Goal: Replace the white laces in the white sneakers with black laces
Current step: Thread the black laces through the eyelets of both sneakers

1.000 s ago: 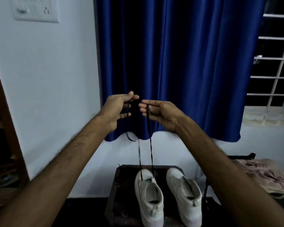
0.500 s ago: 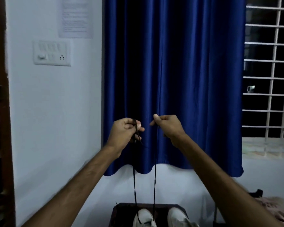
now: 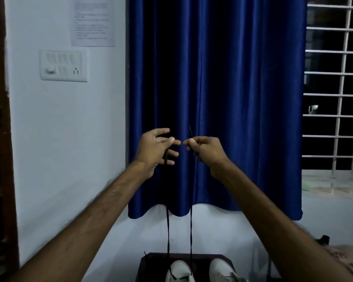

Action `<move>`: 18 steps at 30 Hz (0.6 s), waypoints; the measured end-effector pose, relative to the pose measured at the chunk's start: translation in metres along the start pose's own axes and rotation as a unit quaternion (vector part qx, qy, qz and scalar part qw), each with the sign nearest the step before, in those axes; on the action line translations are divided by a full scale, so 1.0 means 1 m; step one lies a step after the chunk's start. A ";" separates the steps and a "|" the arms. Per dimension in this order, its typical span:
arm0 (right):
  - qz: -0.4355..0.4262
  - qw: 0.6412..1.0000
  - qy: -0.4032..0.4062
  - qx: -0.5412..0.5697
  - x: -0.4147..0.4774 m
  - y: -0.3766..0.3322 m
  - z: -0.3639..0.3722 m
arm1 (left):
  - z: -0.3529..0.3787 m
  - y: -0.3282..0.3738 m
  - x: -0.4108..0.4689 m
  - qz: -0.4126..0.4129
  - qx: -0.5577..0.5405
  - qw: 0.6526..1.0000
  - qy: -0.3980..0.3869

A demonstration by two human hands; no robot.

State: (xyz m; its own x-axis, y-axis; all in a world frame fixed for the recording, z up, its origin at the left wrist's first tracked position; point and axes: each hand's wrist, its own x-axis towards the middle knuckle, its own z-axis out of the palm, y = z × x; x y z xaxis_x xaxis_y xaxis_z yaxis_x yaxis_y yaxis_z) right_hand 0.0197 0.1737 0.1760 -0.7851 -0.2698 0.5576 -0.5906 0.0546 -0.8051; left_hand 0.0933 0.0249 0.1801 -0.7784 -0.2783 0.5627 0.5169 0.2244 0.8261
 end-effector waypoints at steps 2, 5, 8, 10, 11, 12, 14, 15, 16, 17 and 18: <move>-0.001 1.000 -0.005 0.004 0.000 0.001 0.002 | 0.001 -0.004 -0.001 -0.012 0.021 1.000 -0.012; 0.005 1.000 -0.012 0.013 0.001 0.005 0.006 | 0.006 -0.012 -0.002 -0.029 -0.007 1.000 -0.006; 0.013 1.000 -0.009 0.020 0.003 0.003 0.006 | 0.006 -0.018 -0.001 -0.004 -0.037 0.999 0.009; 0.016 1.000 0.002 0.020 0.003 -0.001 0.003 | 0.004 -0.020 -0.001 0.019 -0.042 0.999 0.002; 0.015 1.000 0.009 0.023 0.004 -0.004 0.001 | 0.002 -0.021 -0.002 0.029 -0.044 0.999 0.001; 0.016 0.999 0.014 0.026 0.003 -0.005 0.001 | 0.001 -0.020 -0.003 0.037 -0.049 0.998 0.005; 0.037 0.999 0.010 0.033 0.000 -0.005 -0.001 | -0.003 -0.019 -0.006 0.031 -0.068 0.997 0.027; 0.061 0.997 -0.002 0.045 -0.006 0.000 0.000 | -0.005 -0.024 -0.011 0.013 -0.070 0.997 0.040; 0.085 0.994 -0.017 0.059 -0.011 0.008 0.001 | -0.007 -0.032 -0.015 -0.008 -0.062 0.997 0.050; 0.113 0.992 -0.028 0.052 -0.021 0.025 0.003 | -0.008 -0.048 -0.025 -0.036 -0.043 0.997 0.056; 0.134 0.990 -0.038 0.017 -0.031 0.046 0.006 | -0.008 -0.068 -0.036 -0.060 -0.018 0.996 0.060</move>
State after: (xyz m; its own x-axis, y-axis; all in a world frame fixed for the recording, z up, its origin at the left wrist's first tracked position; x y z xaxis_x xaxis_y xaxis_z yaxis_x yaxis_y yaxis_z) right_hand 0.0181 0.1787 0.1206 -0.8958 -0.3210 0.3075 -0.3554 0.1018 -0.9292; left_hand 0.0887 0.0121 0.1039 -0.7887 -0.4107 0.4575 0.4370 0.1488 0.8870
